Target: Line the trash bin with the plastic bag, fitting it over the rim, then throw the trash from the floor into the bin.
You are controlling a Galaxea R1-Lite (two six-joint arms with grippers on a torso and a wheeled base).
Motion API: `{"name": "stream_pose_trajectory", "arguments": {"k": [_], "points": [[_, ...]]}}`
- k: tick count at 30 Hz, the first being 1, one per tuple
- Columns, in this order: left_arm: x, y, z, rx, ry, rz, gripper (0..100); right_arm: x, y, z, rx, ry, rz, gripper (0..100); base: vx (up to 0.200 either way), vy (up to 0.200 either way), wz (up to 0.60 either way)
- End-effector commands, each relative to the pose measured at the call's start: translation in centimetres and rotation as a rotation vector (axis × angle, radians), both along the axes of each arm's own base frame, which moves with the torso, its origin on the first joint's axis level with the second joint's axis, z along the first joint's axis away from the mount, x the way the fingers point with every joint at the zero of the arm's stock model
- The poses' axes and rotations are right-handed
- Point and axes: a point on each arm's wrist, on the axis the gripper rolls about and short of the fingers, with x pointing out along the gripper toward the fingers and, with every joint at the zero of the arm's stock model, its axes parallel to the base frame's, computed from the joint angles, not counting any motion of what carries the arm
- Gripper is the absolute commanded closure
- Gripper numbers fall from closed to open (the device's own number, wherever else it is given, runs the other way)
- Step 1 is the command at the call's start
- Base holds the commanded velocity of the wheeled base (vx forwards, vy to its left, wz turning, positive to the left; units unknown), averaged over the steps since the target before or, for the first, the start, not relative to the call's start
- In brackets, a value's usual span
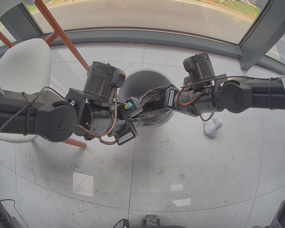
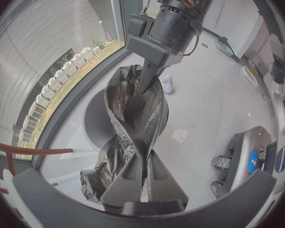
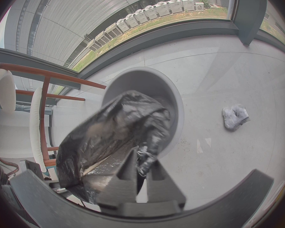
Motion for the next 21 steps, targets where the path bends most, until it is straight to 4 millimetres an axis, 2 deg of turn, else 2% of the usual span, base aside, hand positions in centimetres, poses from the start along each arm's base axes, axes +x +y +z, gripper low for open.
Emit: {"name": "stream_pose_trajectory", "arguments": {"k": [1, 5, 12, 21], "points": [[-0.4, -0.3, -0.2, -0.022, 0.019, 0.044, 100, 0.7, 0.9, 0.8, 0.032, -0.039, 0.019, 100, 0.000, 0.000, 0.00], [0.1, -0.6, 0.7, -0.069, 0.021, 0.081, 100, 1.1, 1.1, 2.9, 0.060, -0.112, 0.046, 100, 0.000, 0.000, 0.00], [1.8, -2.0, 0.3, -0.143, 0.021, 0.157, 100, 1.9, 0.1, 3.0, -0.009, -0.159, 0.097, 100, 0.000, 0.000, 0.00], [4.1, -3.5, -0.5, -0.149, -0.010, 0.195, 100, 3.5, -1.4, 3.9, 0.048, -0.251, 0.089, 100, 0.000, 0.000, 0.00]]}}
